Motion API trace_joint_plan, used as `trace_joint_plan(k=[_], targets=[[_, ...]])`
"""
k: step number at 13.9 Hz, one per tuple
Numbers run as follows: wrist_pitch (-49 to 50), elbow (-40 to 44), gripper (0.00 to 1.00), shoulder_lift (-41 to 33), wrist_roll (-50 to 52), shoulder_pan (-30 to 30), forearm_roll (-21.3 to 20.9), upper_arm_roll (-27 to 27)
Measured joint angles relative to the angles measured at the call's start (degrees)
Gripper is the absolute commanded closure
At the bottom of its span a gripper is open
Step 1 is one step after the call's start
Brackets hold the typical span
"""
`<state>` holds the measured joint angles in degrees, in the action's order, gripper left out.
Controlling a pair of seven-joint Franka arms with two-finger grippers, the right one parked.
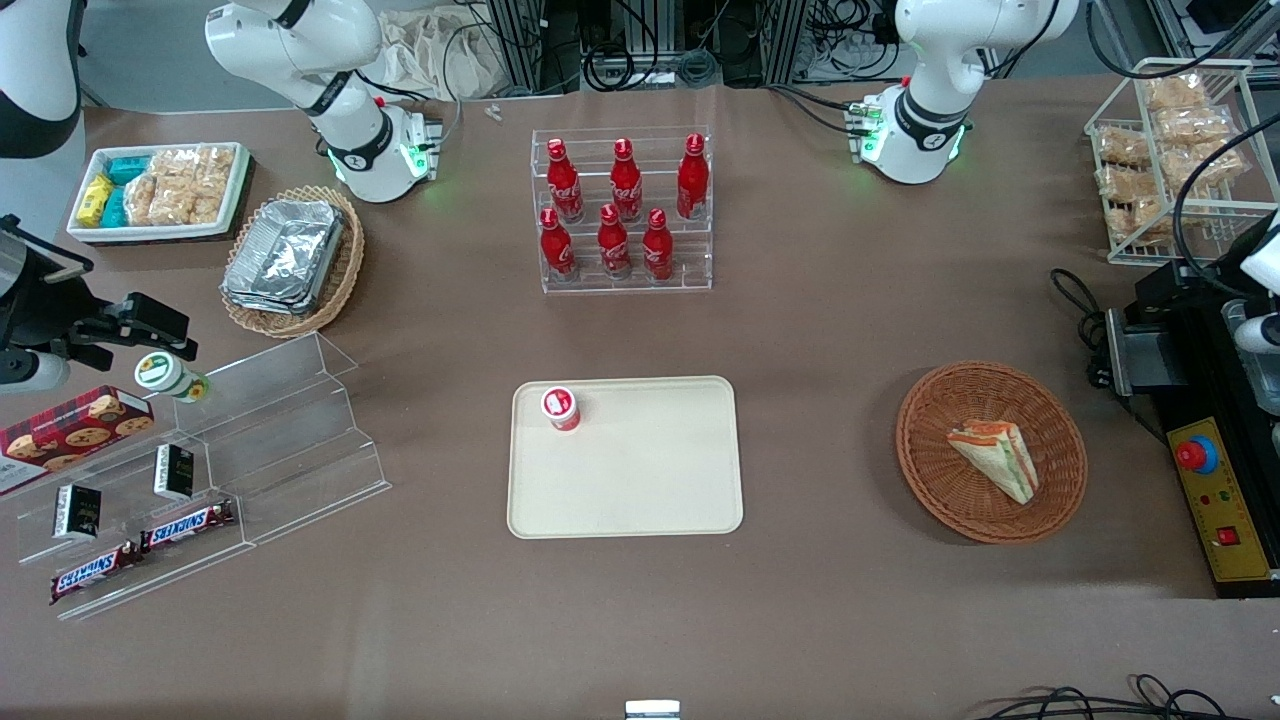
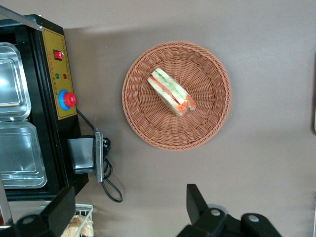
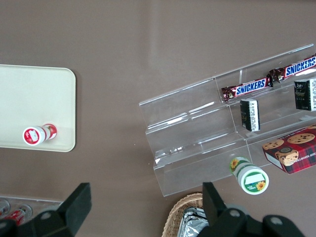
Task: Place sandwich from basket to tray
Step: 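Move the left gripper over the sandwich in the wicker basket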
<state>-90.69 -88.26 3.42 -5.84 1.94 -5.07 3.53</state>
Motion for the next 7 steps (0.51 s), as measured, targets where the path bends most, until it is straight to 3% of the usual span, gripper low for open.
trace_joint_plan(k=[7], targets=[[-0.18,-1.42,0.00,0.30,-0.12,0.00,0.98,0.36]])
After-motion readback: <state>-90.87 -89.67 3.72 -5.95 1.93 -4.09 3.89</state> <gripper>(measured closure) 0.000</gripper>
